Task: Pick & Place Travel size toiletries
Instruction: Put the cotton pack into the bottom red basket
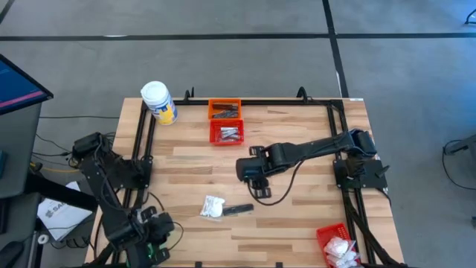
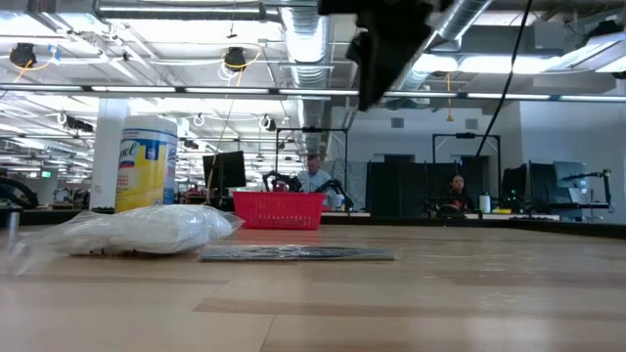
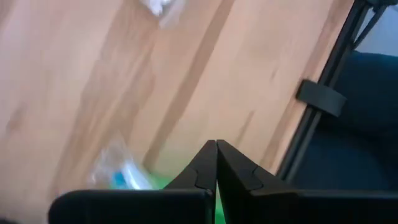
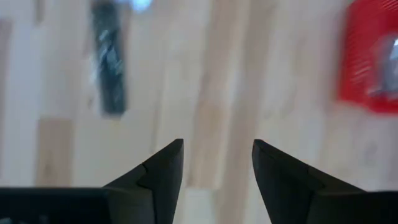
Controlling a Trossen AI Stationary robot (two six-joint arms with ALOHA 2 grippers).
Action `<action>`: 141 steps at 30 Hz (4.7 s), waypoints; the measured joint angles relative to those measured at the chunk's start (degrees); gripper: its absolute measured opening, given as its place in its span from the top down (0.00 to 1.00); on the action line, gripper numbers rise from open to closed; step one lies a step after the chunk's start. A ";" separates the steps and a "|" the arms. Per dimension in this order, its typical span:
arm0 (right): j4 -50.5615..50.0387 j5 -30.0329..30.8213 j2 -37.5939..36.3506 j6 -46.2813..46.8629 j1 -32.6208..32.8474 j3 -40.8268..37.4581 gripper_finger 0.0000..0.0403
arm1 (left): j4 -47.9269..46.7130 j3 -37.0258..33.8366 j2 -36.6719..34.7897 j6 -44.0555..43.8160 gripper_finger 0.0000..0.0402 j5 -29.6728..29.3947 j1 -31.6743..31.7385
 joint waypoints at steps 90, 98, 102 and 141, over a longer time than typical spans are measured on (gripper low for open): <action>46.14 -3.23 -55.50 0.16 -0.48 -46.27 0.55 | 32.95 -12.87 13.57 66.97 0.86 -19.33 22.38; 46.01 -3.23 -55.50 0.18 -0.48 -46.26 0.54 | 32.61 -12.87 13.56 62.24 1.00 -18.57 23.43; 46.03 -3.23 -55.50 -0.83 -0.48 -46.25 0.54 | 32.53 -12.87 13.40 62.02 1.00 -17.50 24.32; 45.66 -3.23 -49.99 -1.15 -2.45 -46.21 0.54 | 28.59 -12.83 17.74 71.25 0.55 -25.57 30.34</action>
